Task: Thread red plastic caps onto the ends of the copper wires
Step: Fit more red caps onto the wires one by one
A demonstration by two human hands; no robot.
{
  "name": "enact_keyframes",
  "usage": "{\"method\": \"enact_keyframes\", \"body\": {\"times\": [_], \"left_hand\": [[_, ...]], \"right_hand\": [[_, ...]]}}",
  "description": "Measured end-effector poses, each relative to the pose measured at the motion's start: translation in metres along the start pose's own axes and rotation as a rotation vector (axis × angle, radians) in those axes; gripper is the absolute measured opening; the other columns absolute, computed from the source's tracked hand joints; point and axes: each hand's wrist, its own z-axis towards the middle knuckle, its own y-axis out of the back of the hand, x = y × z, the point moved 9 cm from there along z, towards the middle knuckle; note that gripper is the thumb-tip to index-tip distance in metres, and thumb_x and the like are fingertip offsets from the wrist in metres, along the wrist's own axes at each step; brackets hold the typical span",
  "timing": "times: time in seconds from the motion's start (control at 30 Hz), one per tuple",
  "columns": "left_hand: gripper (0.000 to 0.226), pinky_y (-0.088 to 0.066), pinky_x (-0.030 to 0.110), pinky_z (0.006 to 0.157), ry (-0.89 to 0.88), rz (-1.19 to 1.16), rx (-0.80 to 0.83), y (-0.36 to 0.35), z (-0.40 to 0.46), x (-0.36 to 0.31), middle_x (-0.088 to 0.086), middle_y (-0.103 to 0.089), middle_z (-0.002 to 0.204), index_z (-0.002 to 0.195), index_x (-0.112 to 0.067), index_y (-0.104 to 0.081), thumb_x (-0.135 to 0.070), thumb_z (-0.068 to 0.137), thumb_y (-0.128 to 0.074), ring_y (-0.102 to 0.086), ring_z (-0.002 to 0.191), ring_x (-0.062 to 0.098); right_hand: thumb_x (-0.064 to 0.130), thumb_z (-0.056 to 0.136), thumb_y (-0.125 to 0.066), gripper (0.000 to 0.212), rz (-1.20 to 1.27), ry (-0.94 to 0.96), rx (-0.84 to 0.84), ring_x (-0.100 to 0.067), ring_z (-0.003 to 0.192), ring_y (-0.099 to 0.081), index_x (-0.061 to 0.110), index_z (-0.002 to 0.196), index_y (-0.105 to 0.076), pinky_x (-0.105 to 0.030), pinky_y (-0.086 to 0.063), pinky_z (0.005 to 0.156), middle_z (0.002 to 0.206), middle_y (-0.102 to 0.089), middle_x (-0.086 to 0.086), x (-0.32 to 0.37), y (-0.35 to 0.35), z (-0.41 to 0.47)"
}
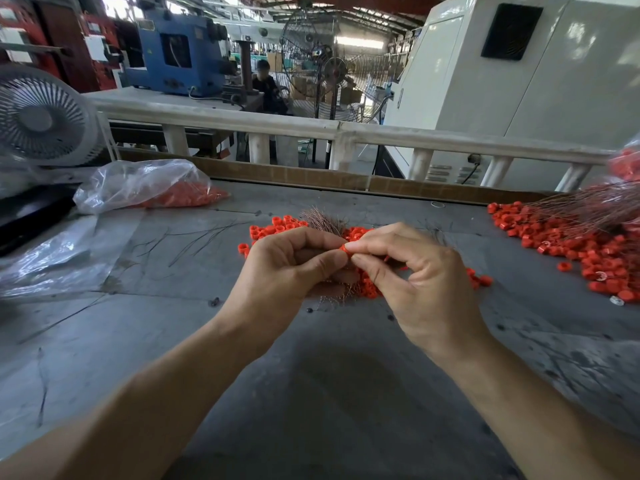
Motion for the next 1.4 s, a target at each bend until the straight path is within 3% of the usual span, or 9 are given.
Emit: {"method": "enact_keyframes", "body": {"times": [0.17, 0.37, 0.5, 0.63, 0.83, 1.07, 1.3, 1.4], "left_hand": [[0.025, -0.057, 0.044, 0.092, 0.165, -0.195, 0.042, -0.005, -0.002, 0.012, 0.021, -0.069, 0.098, 0.100, -0.003, -0.069, -0.020, 0.082, -0.070, -0.068, 0.092, 0.028], [0.028, -0.053, 0.045, 0.099, 0.293, -0.304, 0.102, -0.013, -0.006, 0.021, 0.025, -0.062, 0.109, 0.111, 0.000, -0.066, -0.017, 0.090, -0.063, -0.059, 0.105, 0.034], [0.021, -0.059, 0.040, 0.090, 0.297, -0.287, 0.104, -0.012, -0.005, 0.019, 0.020, -0.068, 0.101, 0.100, -0.004, -0.071, -0.020, 0.090, -0.063, -0.067, 0.094, 0.027], [0.026, -0.060, 0.032, 0.075, 0.289, -0.242, 0.097, -0.011, -0.006, 0.018, 0.019, -0.071, 0.101, 0.109, 0.000, -0.069, -0.018, 0.092, -0.063, -0.071, 0.089, 0.023], [0.025, -0.058, 0.029, 0.072, 0.264, -0.186, 0.117, -0.014, -0.007, 0.014, 0.019, -0.070, 0.099, 0.103, -0.003, -0.071, -0.022, 0.088, -0.064, -0.067, 0.087, 0.024], [0.021, -0.058, 0.028, 0.069, 0.247, -0.204, 0.131, -0.014, -0.007, 0.012, 0.014, -0.069, 0.086, 0.094, -0.004, -0.070, -0.023, 0.086, -0.067, -0.067, 0.078, 0.018], [0.017, -0.060, 0.028, 0.068, 0.266, -0.216, 0.125, -0.016, -0.009, 0.012, 0.011, -0.071, 0.080, 0.070, -0.011, -0.072, -0.022, 0.082, -0.066, -0.066, 0.070, 0.018], [0.017, -0.060, 0.027, 0.068, 0.266, -0.211, 0.125, -0.016, -0.009, 0.011, 0.012, -0.071, 0.082, 0.071, -0.010, -0.072, -0.021, 0.082, -0.066, -0.066, 0.071, 0.018]], "right_hand": [[0.023, 0.087, -0.080, 0.021, -0.247, 0.084, -0.002, -0.015, 0.100, -0.065, 0.016, 0.106, -0.076, -0.038, -0.053, 0.086, 0.104, -0.069, 0.006, 0.011, -0.008, -0.002], [0.019, 0.085, -0.079, 0.010, -0.403, 0.120, -0.082, -0.017, 0.092, -0.063, 0.017, 0.093, -0.074, -0.037, -0.052, 0.079, 0.095, -0.067, 0.007, 0.021, -0.008, -0.004], [0.020, 0.087, -0.078, 0.009, -0.441, 0.142, -0.100, -0.018, 0.085, -0.061, 0.014, 0.089, -0.072, -0.025, -0.046, 0.077, 0.089, -0.066, 0.005, 0.023, -0.003, -0.003], [0.017, 0.089, -0.075, 0.008, -0.453, 0.170, -0.087, -0.019, 0.083, -0.058, 0.012, 0.086, -0.069, -0.025, -0.042, 0.076, 0.086, -0.065, 0.003, 0.024, -0.003, -0.002], [0.014, 0.090, -0.071, 0.006, -0.420, 0.208, -0.095, -0.021, 0.083, -0.057, 0.010, 0.087, -0.068, -0.032, -0.046, 0.077, 0.087, -0.064, 0.001, 0.024, -0.001, -0.002], [0.018, 0.090, -0.076, 0.008, -0.273, 0.180, -0.020, -0.017, 0.088, -0.060, 0.011, 0.091, -0.073, -0.027, -0.047, 0.079, 0.091, -0.065, 0.004, 0.017, -0.004, -0.001], [0.017, 0.091, -0.072, 0.014, -0.276, 0.249, -0.072, -0.021, 0.080, -0.060, 0.007, 0.083, -0.073, -0.029, -0.045, 0.076, 0.083, -0.067, 0.000, 0.026, -0.003, -0.004], [0.015, 0.091, -0.072, 0.013, -0.271, 0.258, -0.094, -0.021, 0.080, -0.059, 0.006, 0.082, -0.073, -0.029, -0.046, 0.075, 0.083, -0.067, -0.001, 0.028, -0.002, -0.005]]}}
